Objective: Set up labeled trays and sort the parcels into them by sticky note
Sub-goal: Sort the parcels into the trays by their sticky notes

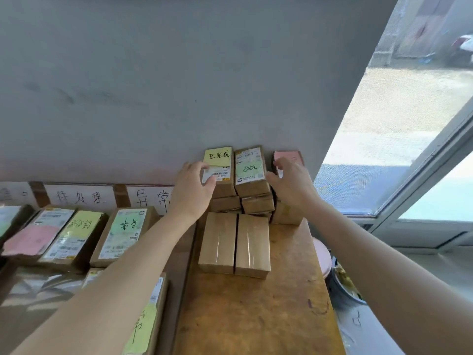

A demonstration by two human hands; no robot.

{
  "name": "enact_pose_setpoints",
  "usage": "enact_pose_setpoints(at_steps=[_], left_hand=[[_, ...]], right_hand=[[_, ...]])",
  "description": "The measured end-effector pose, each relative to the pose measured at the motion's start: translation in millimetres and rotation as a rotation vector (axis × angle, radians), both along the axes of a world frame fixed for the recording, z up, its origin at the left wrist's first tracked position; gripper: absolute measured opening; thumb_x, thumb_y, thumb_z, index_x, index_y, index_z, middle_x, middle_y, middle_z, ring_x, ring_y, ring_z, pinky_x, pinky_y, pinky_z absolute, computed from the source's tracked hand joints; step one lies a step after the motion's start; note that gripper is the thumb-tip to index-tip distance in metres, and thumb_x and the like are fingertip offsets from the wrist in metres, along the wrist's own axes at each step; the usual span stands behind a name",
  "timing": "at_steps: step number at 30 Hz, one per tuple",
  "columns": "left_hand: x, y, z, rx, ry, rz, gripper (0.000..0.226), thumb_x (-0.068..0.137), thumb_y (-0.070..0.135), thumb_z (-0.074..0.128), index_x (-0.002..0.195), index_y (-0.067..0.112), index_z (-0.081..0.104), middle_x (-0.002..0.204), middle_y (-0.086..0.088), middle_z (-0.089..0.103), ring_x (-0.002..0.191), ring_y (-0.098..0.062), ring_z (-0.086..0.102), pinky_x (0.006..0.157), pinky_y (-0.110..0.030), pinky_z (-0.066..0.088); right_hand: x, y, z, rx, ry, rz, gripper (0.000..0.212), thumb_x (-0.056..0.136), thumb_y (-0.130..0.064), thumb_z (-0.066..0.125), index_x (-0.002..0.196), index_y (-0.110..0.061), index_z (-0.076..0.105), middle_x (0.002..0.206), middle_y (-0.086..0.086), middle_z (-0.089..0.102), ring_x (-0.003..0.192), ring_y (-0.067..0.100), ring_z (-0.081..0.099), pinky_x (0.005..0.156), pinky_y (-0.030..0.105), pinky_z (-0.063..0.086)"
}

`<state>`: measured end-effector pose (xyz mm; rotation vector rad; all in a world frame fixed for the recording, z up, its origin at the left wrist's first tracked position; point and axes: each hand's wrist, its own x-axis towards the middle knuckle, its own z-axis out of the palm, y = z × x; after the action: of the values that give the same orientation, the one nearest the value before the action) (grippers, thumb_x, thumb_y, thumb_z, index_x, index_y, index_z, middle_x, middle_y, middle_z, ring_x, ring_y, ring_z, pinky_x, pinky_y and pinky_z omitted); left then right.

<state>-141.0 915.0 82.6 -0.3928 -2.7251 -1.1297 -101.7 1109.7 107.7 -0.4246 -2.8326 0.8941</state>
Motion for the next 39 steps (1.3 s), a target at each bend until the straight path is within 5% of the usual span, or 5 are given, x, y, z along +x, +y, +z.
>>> enact_pose_setpoints(at_steps=[17, 21, 29, 34, 39], left_hand=[[-84, 18, -58, 0.392, -0.655, 0.003, 0.03, 0.094, 0.032, 0.055, 0.119, 0.017, 0.059, 0.113, 0.0, 0.062, 0.103, -0.016, 0.055, 0.087, -0.029, 0.041], [-86, 15, -64, 0.526, -0.688, 0.013, 0.039, 0.088, 0.035, 0.063, 0.122, 0.02, 0.055, 0.117, 0.002, 0.064, 0.11, -0.016, 0.057, 0.093, -0.033, 0.043], [-71, -3, -50, 0.722, -0.705, 0.055, 0.057, 0.082, 0.029, 0.071, 0.128, 0.018, 0.039, 0.112, -0.002, 0.065, 0.092, -0.01, 0.064, 0.058, -0.017, 0.047], [-57, -27, -37, 0.756, -0.697, 0.056, 0.059, 0.078, 0.02, 0.074, 0.126, 0.018, 0.039, 0.111, -0.003, 0.066, 0.096, -0.012, 0.063, 0.088, -0.031, 0.048], [-43, -59, -24, 0.743, -0.647, 0.023, 0.075, 0.072, 0.011, 0.079, 0.131, 0.018, 0.034, 0.109, 0.001, 0.067, 0.105, -0.017, 0.062, 0.104, -0.041, 0.041]], right_hand=[[-78, -4, -54, -0.364, -0.218, -0.162, 0.034, 0.097, -0.03, 0.049, 0.121, -0.006, 0.051, 0.117, 0.01, 0.062, 0.064, 0.01, 0.053, 0.045, 0.02, 0.037], [-80, -7, -54, -0.459, -0.161, -0.224, 0.033, 0.096, -0.026, 0.051, 0.122, -0.006, 0.05, 0.12, 0.008, 0.061, 0.07, 0.012, 0.055, 0.048, 0.021, 0.041], [-69, -10, -35, -0.627, -0.115, -0.228, 0.028, 0.089, -0.017, 0.062, 0.115, -0.009, 0.057, 0.114, 0.005, 0.065, 0.095, 0.019, 0.062, 0.062, 0.023, 0.049], [-58, -21, -20, -0.711, -0.161, -0.12, 0.031, 0.087, -0.011, 0.065, 0.117, -0.013, 0.056, 0.114, 0.003, 0.067, 0.102, 0.02, 0.063, 0.091, 0.037, 0.052], [-47, -45, -13, -0.83, -0.155, -0.049, 0.06, 0.084, -0.004, 0.065, 0.138, -0.015, 0.041, 0.115, 0.003, 0.066, 0.101, 0.021, 0.065, 0.091, 0.042, 0.053]])
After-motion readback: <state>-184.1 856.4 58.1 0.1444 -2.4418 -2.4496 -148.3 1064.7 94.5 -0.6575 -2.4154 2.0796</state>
